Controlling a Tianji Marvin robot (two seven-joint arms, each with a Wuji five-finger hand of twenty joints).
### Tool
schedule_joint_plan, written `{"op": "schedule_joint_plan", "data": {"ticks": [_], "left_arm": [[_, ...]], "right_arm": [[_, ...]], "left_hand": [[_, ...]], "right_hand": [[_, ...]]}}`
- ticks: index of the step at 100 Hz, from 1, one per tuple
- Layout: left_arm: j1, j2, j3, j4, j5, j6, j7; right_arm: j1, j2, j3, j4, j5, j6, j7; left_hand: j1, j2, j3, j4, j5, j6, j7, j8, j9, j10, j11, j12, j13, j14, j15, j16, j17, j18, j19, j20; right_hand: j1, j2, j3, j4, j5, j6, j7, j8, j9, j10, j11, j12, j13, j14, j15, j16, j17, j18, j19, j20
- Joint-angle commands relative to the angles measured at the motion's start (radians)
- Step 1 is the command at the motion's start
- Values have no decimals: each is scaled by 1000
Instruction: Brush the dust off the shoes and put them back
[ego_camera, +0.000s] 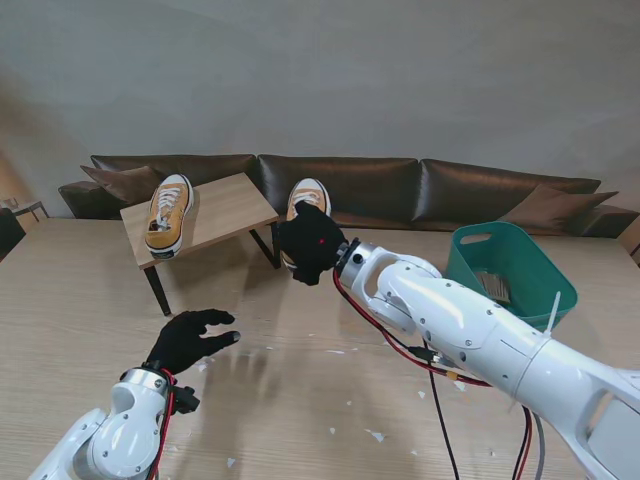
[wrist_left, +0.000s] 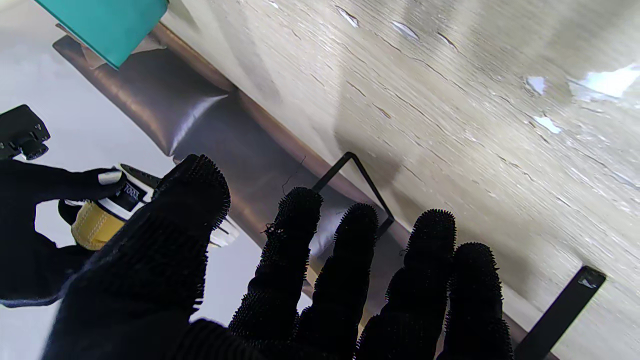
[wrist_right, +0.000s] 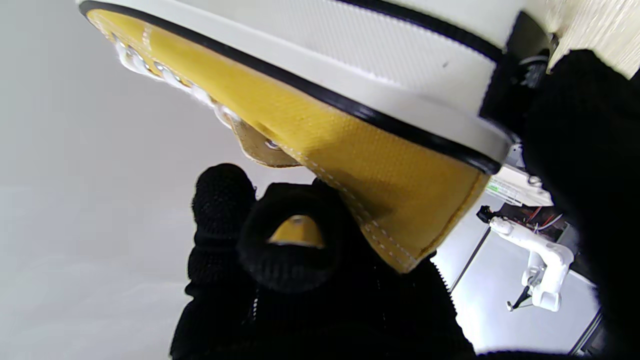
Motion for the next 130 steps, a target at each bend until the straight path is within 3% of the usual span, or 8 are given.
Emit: {"op": "schedule_joint_plan", "data": {"ticks": [1,37,71,95,130], "left_arm": [[8,-8,-2,-6,1,10,-7],[14,-19,8,10,-22,46,28],[16,-25,16,-8,-34,94,41],[17,-28,21,-16,-41,123,48],[19,-30,15,-18,-44,137,51]], "right_arm": [[30,-35,-7,8,5,6,-4],[146,-167,-140,242,94,-23,-128],[238,-328,-254,521,175,-77,-251],[264,-431,-310,679,233,-125,-336],[275,-552,-389,846,311,-172,-417]], "left_hand": [[20,41,-21,28,6,0,2,5,3,6,-8,8,-34,18,-2,2,-20,11,-22,16],[23,47,-24,28,12,5,3,5,3,10,-9,7,-38,23,-4,3,-27,10,-40,17],[25,51,-28,29,16,9,4,6,3,11,-10,8,-39,24,-4,4,-26,11,-52,20],[28,52,-28,29,17,13,3,5,3,14,-10,8,-40,28,-4,5,-27,10,-58,23],[29,55,-31,29,19,16,4,6,4,17,-10,8,-38,28,-2,7,-19,11,-56,33]], "right_hand": [[198,22,199,67,128,47,329,119,49,-162,10,-14,12,-47,9,16,215,-9,-12,30],[199,36,194,72,122,53,332,117,41,-161,17,-18,12,-45,8,14,212,-9,-15,30],[199,50,187,76,115,56,336,114,31,-162,26,-24,12,-44,2,10,204,-10,-19,30],[197,62,182,79,109,55,339,112,23,-163,32,-31,12,-45,-4,6,198,-10,-23,29],[199,70,176,83,109,55,341,108,16,-164,40,-39,12,-42,-9,0,190,-12,-26,27]]}}
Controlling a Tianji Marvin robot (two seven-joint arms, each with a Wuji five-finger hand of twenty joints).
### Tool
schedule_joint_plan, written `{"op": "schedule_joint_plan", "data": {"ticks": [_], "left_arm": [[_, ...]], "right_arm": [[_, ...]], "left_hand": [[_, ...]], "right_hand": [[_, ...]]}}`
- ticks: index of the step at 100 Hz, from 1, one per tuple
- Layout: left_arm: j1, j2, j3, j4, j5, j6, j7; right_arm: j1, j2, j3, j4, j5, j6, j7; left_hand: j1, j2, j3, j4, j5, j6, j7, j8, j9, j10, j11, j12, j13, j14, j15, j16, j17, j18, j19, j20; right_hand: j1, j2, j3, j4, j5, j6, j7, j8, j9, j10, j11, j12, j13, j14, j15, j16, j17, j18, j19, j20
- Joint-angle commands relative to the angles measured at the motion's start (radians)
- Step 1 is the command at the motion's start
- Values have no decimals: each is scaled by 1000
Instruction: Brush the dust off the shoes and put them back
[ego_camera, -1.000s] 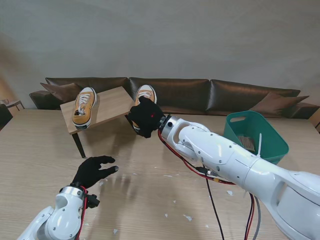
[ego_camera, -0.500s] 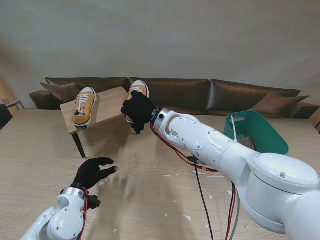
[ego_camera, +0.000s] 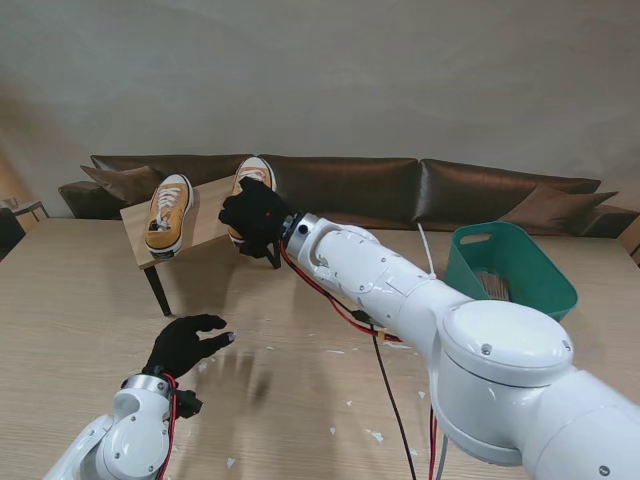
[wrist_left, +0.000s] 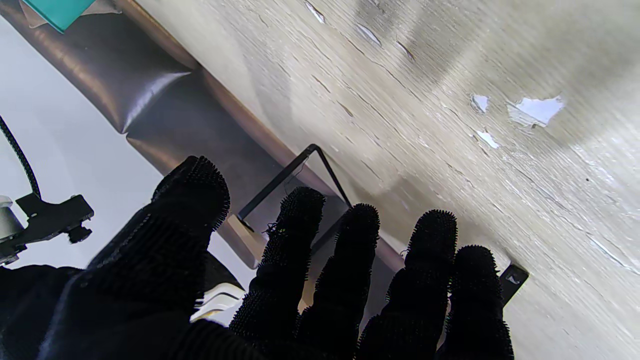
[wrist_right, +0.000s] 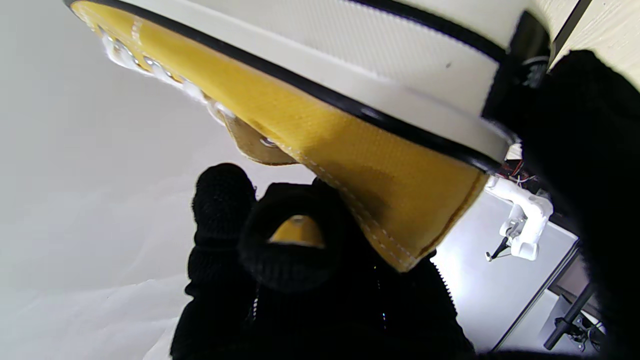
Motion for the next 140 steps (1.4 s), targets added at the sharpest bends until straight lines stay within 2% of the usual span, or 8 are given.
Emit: {"op": "schedule_joint_plan", "data": {"ticks": [1,15,38,55,74,104,133,140], "left_arm": [[5,-8,-2,-8,-5,9,-11],[6,-9,-3,-9,-6,16,-5],[3,-11,-4,-6,-16,25,-4],[3,-14,-2,-8,-25,37,0],[6,-15,-3,-13,-28,50,1],[10,-16,-8,-12,-35,60,1],[10,-22,-12,3,-54,73,16],[7,-23,-11,7,-58,76,17]], "right_arm": [[11,-20,-8,-6,2,-9,9],[10,-50,-31,30,27,-22,-2],[3,-63,-37,31,26,-25,8],[-7,-68,-34,32,34,-13,27],[-12,-70,-24,33,48,11,61],[-7,-78,-14,35,68,44,130],[3,-88,-16,37,75,71,165],[6,-90,-20,38,72,80,173]], "left_hand": [[26,45,-21,29,18,4,4,5,4,7,-10,8,-34,18,-1,7,-8,11,-18,21],[26,44,-22,29,21,6,5,6,4,8,-10,8,-35,19,-1,8,-8,10,-14,27],[26,47,-23,29,27,7,9,8,6,9,-9,9,-33,20,1,9,-7,8,-1,36],[27,49,-24,29,30,11,10,10,8,12,-8,10,-30,22,7,13,-8,8,12,42],[27,49,-25,29,31,15,11,11,9,14,-8,11,-31,25,11,17,-12,8,23,44],[27,53,-28,30,33,17,11,12,20,21,-1,18,-24,24,20,24,-10,7,37,44],[29,57,-31,30,42,26,16,15,29,27,3,28,-23,25,30,31,-13,9,53,45],[28,58,-33,30,47,26,19,17,33,27,4,30,-19,25,34,33,-13,8,56,44]], "right_hand": [[199,68,176,83,109,55,341,108,16,-164,38,-19,12,-40,-10,0,189,-12,-21,24],[197,80,171,85,98,54,341,108,9,-165,41,-20,12,-42,-16,-4,183,-13,-23,23],[192,114,146,95,78,39,344,108,-16,-168,48,-27,12,-41,-35,-16,163,-19,-25,20],[165,183,90,120,33,-28,331,127,-67,-165,58,-46,13,-45,-78,-42,124,-21,-28,6],[160,222,61,134,-4,-52,327,143,-110,-165,74,-68,13,-47,-119,-64,92,-24,-32,-14],[152,227,41,143,-64,-115,242,125,-160,-147,72,-113,-19,-45,-140,-74,46,-10,-28,-32],[170,215,31,143,-68,-119,229,105,-171,-141,76,-123,-35,-37,-137,-79,23,-1,-22,-35],[164,223,22,151,-89,-132,189,74,-177,-137,77,-124,-43,-35,-133,-83,12,3,-18,-35]]}}
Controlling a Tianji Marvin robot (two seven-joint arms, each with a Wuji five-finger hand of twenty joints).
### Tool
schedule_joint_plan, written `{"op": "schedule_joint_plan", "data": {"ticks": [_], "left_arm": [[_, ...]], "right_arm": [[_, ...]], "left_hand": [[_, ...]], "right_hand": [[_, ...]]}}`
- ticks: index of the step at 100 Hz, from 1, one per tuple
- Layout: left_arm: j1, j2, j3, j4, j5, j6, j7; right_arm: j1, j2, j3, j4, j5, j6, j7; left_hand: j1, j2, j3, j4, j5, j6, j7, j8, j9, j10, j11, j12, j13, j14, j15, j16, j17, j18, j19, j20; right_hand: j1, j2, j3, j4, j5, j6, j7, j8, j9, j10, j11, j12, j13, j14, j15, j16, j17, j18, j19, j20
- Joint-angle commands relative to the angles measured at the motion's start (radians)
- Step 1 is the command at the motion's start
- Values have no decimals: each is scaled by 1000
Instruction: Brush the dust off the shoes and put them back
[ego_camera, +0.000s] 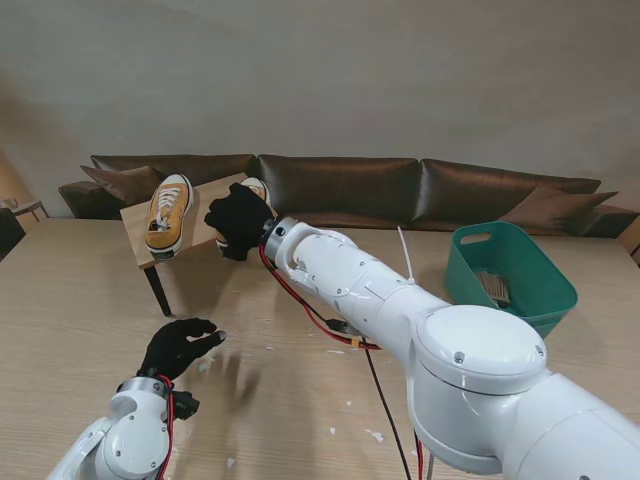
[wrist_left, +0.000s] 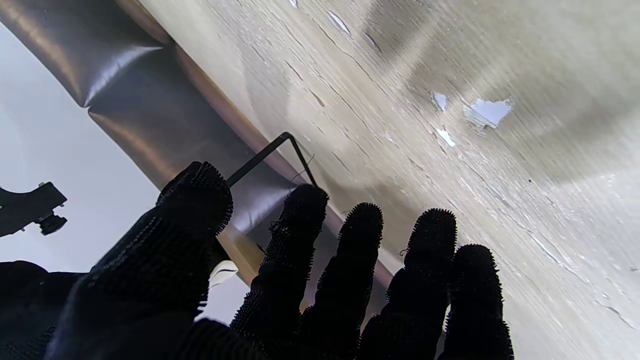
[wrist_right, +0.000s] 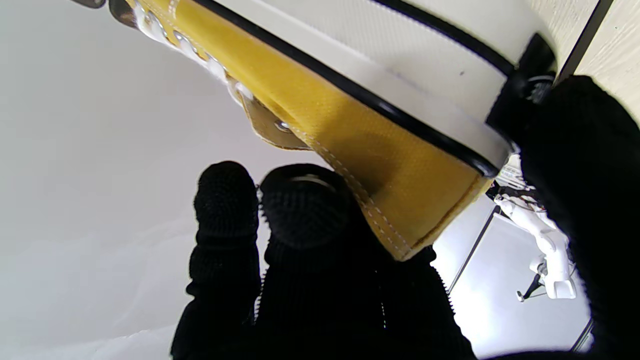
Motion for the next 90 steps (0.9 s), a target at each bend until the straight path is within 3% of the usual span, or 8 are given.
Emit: {"op": "schedule_joint_plan", "data": {"ticks": [1,22,36,58,70,76,79,90], "left_arm": [[0,-8,0,6,-8,9,-14],[-8,-10,2,13,-20,20,-14],[-6,-10,4,9,-25,30,-19],[-1,-13,6,1,-36,45,-18],[-1,-15,10,3,-42,49,-11],[-2,-16,12,4,-48,52,-10],[-3,-16,13,4,-50,54,-10],[-4,-15,15,3,-52,56,-19]], "right_arm": [[13,-11,-4,-2,-5,12,18],[4,-17,16,-1,19,33,60],[-4,-13,13,0,23,37,85],[-15,-11,16,0,34,65,122],[-12,-9,12,1,33,90,135],[-10,-8,14,1,35,101,139],[-9,-8,16,1,36,106,143],[-2,-5,15,1,39,124,164]], "left_hand": [[19,29,-22,27,22,4,0,1,22,7,4,9,-19,25,18,12,-13,7,30,18],[19,33,-25,27,31,11,5,5,39,15,12,19,-9,24,33,21,-14,7,39,18],[19,35,-27,27,35,16,8,7,52,18,18,29,-3,25,46,29,-12,5,50,20],[18,40,-32,28,57,27,21,15,75,29,27,45,11,26,72,43,-9,6,78,26],[17,41,-34,28,65,32,28,20,83,33,31,54,13,26,80,49,-12,8,83,23],[18,41,-35,28,67,36,30,22,88,35,33,58,12,27,82,50,-13,6,85,22],[19,41,-35,28,70,37,31,23,87,37,32,59,12,27,83,50,-14,6,86,21],[17,44,-39,28,69,36,31,24,90,34,33,63,13,25,86,51,-14,5,88,20]], "right_hand": [[169,71,93,152,19,-115,183,48,-50,-109,28,-20,-11,-5,13,-11,10,16,-6,-16],[166,69,63,149,-105,-134,101,-60,-86,-102,2,-46,-41,-8,-13,-30,-12,20,-14,-26],[184,50,46,120,-215,-159,39,-189,-106,-96,-21,-77,-55,-9,-40,-44,-17,21,-13,-29],[212,56,32,125,-323,-176,-16,-374,-90,-84,-23,-99,-46,-4,-50,-51,-14,24,-11,-32],[195,88,54,157,-411,-117,-162,-529,-90,-79,-40,-121,-46,0,-56,-53,-15,30,-11,-35],[188,94,54,166,-436,-63,-241,-563,-97,-75,-43,-128,-48,3,-56,-53,-17,33,-10,-36],[188,94,53,168,-455,-44,-314,-527,-99,-73,-48,-137,-48,3,-56,-53,-17,33,-9,-37],[170,100,57,175,-528,59,-431,-610,-103,-66,-74,-163,-48,5,-60,-55,-14,35,-7,-37]]}}
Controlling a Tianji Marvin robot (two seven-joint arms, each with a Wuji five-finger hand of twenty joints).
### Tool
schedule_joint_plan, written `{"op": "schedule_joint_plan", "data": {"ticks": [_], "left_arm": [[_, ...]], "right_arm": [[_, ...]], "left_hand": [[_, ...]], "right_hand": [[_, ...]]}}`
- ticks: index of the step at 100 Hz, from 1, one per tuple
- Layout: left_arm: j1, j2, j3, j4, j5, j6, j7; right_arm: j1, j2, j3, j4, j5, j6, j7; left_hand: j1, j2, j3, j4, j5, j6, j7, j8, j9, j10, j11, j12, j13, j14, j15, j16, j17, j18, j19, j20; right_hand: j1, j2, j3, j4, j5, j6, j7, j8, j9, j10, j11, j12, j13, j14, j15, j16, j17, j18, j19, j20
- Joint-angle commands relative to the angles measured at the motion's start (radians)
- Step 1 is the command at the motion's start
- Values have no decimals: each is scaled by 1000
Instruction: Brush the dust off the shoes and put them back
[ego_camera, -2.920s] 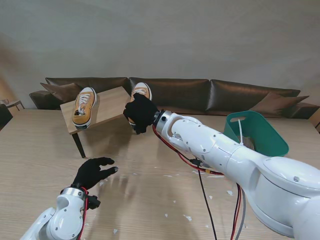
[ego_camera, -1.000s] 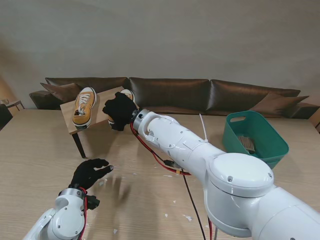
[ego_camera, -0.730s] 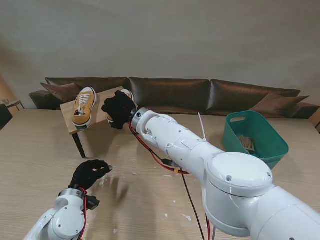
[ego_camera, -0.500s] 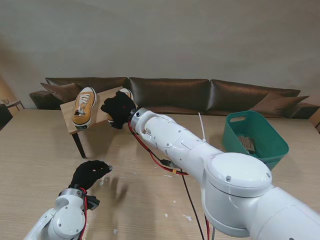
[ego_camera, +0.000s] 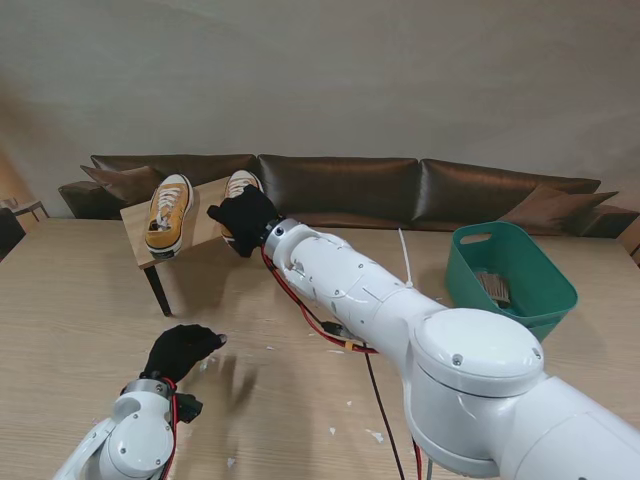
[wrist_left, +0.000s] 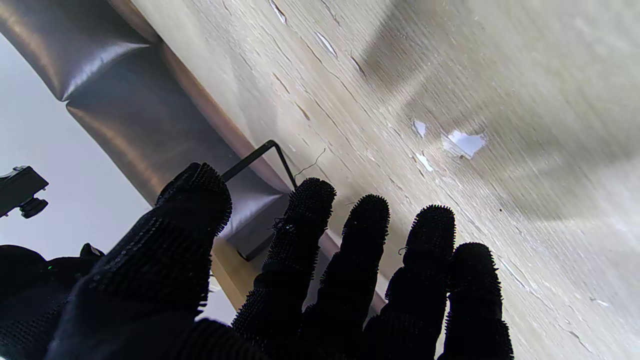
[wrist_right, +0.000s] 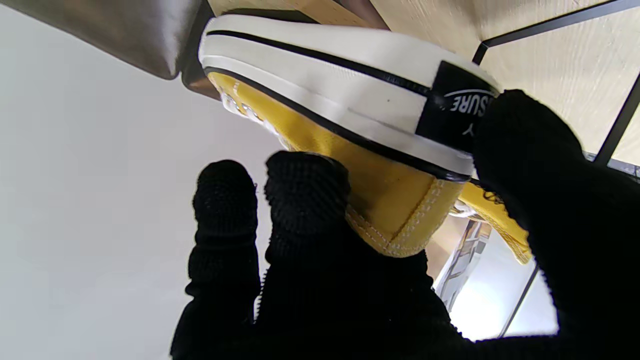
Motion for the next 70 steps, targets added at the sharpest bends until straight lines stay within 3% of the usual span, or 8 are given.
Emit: {"op": "schedule_joint_plan", "data": {"ticks": [1,6,10,28,31,36,46,70], "left_arm": [[1,-6,1,-5,-3,6,-23],[1,-6,1,-4,-3,5,-24],[1,-6,1,-3,-4,4,-25],[2,-5,1,-2,-9,5,-30],[2,-6,1,-3,-10,5,-30],[2,-6,2,-1,-11,5,-27],[2,-8,5,-1,-16,7,-22],[3,-8,6,1,-19,9,-26]], "right_arm": [[8,4,-2,1,0,11,29],[9,5,2,1,5,14,37],[9,6,2,1,5,16,42],[11,6,1,2,10,36,69],[12,5,0,2,9,39,73],[13,4,-2,2,9,51,79],[12,-1,4,2,17,84,110],[21,1,11,0,29,106,163]], "left_hand": [[16,32,-27,28,31,8,10,9,28,8,11,14,11,23,24,15,-12,4,38,18],[17,32,-28,28,34,10,12,10,32,10,12,17,13,24,25,15,-12,5,39,18],[18,31,-28,29,33,12,12,10,37,11,15,19,13,24,26,15,-13,5,40,17],[16,34,-31,29,41,16,16,14,50,17,21,31,19,25,35,20,-13,4,44,14],[16,35,-32,29,46,17,18,15,52,17,22,33,20,25,37,21,-12,4,45,14],[17,35,-33,29,46,17,19,15,55,17,24,36,21,24,39,22,-11,4,47,14],[18,34,-33,29,53,19,23,18,58,20,25,43,22,27,43,25,-13,6,48,12],[18,37,-36,30,55,21,23,20,65,20,26,51,25,28,47,27,-10,4,59,12]], "right_hand": [[61,32,77,73,-76,59,-96,-50,-28,-2,-13,-25,-23,5,-2,-5,-14,27,-7,-15],[59,37,76,76,-89,66,-109,-67,-29,0,-17,-29,-22,11,-2,-5,-16,30,-7,-15],[58,38,74,78,-97,73,-91,-140,-30,1,-16,-35,-20,12,-4,-2,-15,33,-7,-12],[40,62,72,90,-150,124,-134,-193,-29,10,-41,-52,-16,15,-6,-1,-14,36,-7,-12],[33,73,64,105,-174,135,-115,-266,-29,11,-43,-53,-16,16,-7,3,-15,38,-8,-12],[21,86,63,113,-198,150,-119,-283,-33,15,-48,-57,-19,23,-6,4,-19,43,-8,-11],[-23,123,53,200,-251,201,-135,-324,-57,24,-76,-80,-29,28,-6,6,-31,48,-11,-7],[-129,181,-25,192,-349,248,-165,-360,-95,16,-97,-98,-48,23,-4,11,-43,45,-16,-3]]}}
